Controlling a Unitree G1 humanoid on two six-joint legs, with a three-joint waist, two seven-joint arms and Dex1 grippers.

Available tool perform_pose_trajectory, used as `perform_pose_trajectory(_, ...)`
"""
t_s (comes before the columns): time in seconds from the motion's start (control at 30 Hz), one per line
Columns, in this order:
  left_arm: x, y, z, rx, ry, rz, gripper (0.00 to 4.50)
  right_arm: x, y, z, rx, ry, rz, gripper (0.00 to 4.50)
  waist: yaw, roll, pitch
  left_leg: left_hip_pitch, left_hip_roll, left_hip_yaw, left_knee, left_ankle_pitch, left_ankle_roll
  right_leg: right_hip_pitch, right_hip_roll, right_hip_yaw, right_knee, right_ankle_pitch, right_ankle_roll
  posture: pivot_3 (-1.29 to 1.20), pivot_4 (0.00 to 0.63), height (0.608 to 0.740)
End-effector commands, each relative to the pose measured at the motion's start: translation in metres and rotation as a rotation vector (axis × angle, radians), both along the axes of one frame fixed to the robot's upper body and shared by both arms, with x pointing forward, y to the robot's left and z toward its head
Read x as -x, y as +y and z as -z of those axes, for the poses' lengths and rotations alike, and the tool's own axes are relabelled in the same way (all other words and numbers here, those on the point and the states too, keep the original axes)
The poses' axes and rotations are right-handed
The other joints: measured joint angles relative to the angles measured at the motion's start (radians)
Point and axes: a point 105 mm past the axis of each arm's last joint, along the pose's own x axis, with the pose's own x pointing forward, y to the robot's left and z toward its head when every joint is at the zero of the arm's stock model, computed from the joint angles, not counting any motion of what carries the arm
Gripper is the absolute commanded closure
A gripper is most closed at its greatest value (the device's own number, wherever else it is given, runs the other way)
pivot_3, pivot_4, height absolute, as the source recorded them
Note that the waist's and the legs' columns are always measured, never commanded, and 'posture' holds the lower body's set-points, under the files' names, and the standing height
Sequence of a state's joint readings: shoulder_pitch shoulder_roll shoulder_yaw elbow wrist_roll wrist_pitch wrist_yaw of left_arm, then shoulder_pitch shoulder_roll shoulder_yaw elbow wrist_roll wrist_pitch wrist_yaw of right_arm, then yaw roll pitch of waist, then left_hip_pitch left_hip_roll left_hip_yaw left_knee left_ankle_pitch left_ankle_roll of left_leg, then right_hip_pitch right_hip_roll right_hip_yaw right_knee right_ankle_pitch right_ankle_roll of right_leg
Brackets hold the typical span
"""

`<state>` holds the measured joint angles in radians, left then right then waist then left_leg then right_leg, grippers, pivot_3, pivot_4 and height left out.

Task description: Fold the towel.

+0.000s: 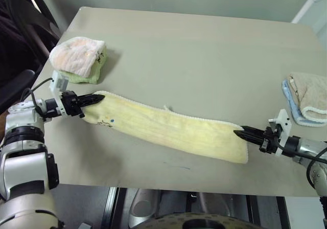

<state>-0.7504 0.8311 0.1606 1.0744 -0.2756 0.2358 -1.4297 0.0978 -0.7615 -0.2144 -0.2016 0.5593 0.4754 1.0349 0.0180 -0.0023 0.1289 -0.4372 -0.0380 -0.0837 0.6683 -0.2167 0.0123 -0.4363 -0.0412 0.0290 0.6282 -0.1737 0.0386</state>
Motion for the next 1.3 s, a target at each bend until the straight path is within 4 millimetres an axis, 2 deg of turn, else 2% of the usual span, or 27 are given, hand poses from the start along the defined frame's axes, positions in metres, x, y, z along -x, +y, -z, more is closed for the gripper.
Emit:
perform_pose_trajectory(0.03,-0.002,0.000,-0.009,0.033,-0.021,-0.003,3.83,0.002,0.007,-0.010,-0.034,-0.009,-0.045,2.51,0.000,0.000,0.000,0.000,0.000,0.000,0.000,0.000,0.000,0.000,0.000,0.000,0.000,0.000,0.000,0.00,0.150,0.733)
perform_pose_trajectory(0.27,-0.003,0.007,-0.019,0.012,-0.066,-0.023,1.36,0.001,0.005,-0.027,-0.089,-0.045,-0.020,0.11,0.000,0.000,0.000,0.000,0.000,0.000,0.000,0.000,0.000,0.000,0.000,0.000,0.000,0.000,0.000,0.00,0.150,0.733)
perform_pose_trajectory(0.37,-0.006,0.016,-0.028,-0.042,-0.154,-0.071,0.33,0.001,-0.001,-0.039,-0.122,-0.073,0.024,0.00,0.000,0.000,0.000,0.000,0.000,0.000,0.000,0.000,0.000,0.000,0.000,0.000,0.000,0.000,0.000,0.00,0.150,0.733)
perform_pose_trajectory(0.47,-0.003,0.024,-0.036,-0.040,-0.183,-0.090,0.33,0.001,-0.008,-0.054,-0.173,-0.099,0.082,0.00,0.000,0.000,0.000,0.000,0.000,0.000,0.000,0.000,0.000,0.000,0.000,0.000,0.000,0.000,0.000,0.00,0.150,0.733)
perform_pose_trajectory(0.6,0.001,0.019,-0.054,0.022,-0.228,-0.025,0.33,0.009,-0.012,-0.073,-0.274,-0.063,0.138,0.00,0.001,0.000,0.000,0.000,0.000,0.000,0.000,0.000,0.000,0.000,0.000,0.000,0.000,0.000,0.000,0.00,0.150,0.733)
perform_pose_trajectory(0.7,0.013,-0.013,-0.065,0.073,-0.224,0.184,0.33,0.023,-0.001,-0.084,-0.400,0.045,0.127,0.00,0.005,0.000,0.000,-0.001,-0.001,-0.001,-0.001,0.000,0.000,0.000,0.000,0.000,0.000,-0.001,0.000,0.00,0.150,0.733)
perform_pose_trajectory(0.8,0.024,-0.058,-0.075,0.157,-0.248,0.345,0.33,0.033,0.011,-0.085,-0.533,0.190,0.145,0.00,0.009,0.000,0.000,-0.002,-0.002,0.000,-0.001,-0.001,-0.001,0.000,0.000,0.001,-0.001,-0.003,0.003,0.00,0.150,0.733)
perform_pose_trajectory(0.83,0.028,-0.070,-0.076,0.178,-0.253,0.381,0.33,0.035,0.015,-0.085,-0.573,0.223,0.150,0.00,0.010,0.000,0.000,-0.002,-0.002,0.000,-0.001,-0.002,-0.002,0.000,0.000,0.001,-0.001,-0.006,0.008,0.00,0.150,0.733)
perform_pose_trajectory(0.93,0.041,-0.100,-0.072,0.208,-0.242,0.487,0.33,0.046,0.032,-0.078,-0.663,0.364,0.161,0.00,0.009,0.000,0.000,-0.002,-0.002,0.000,-0.001,-0.002,-0.002,0.000,0.000,0.001,-0.001,-0.009,0.013,0.00,0.150,0.733)
perform_pose_trajectory(1.0,0.049,-0.113,-0.067,0.209,-0.222,0.540,0.33,0.056,0.042,-0.073,-0.702,0.464,0.159,0.00,0.010,0.000,0.000,-0.001,-0.001,0.000,-0.001,-0.002,-0.001,0.000,0.000,0.001,-0.001,-0.010,0.015,0.00,0.150,0.733)
perform_pose_trajectory(1.17,0.060,-0.132,-0.047,0.205,-0.185,0.623,0.33,0.078,0.057,-0.055,-0.777,0.589,0.184,0.00,0.007,0.000,0.000,0.001,-0.001,0.000,-0.003,-0.003,-0.001,0.001,0.000,0.001,0.000,-0.009,0.021,0.00,0.150,0.733)
perform_pose_trajectory(1.3,0.066,-0.145,-0.031,0.214,-0.164,0.664,0.33,0.096,0.067,-0.047,-0.810,0.663,0.196,0.00,0.007,0.000,-0.001,0.000,-0.001,0.000,-0.001,-0.006,-0.003,0.001,0.000,0.001,-0.001,-0.012,0.017,0.00,0.150,0.733)
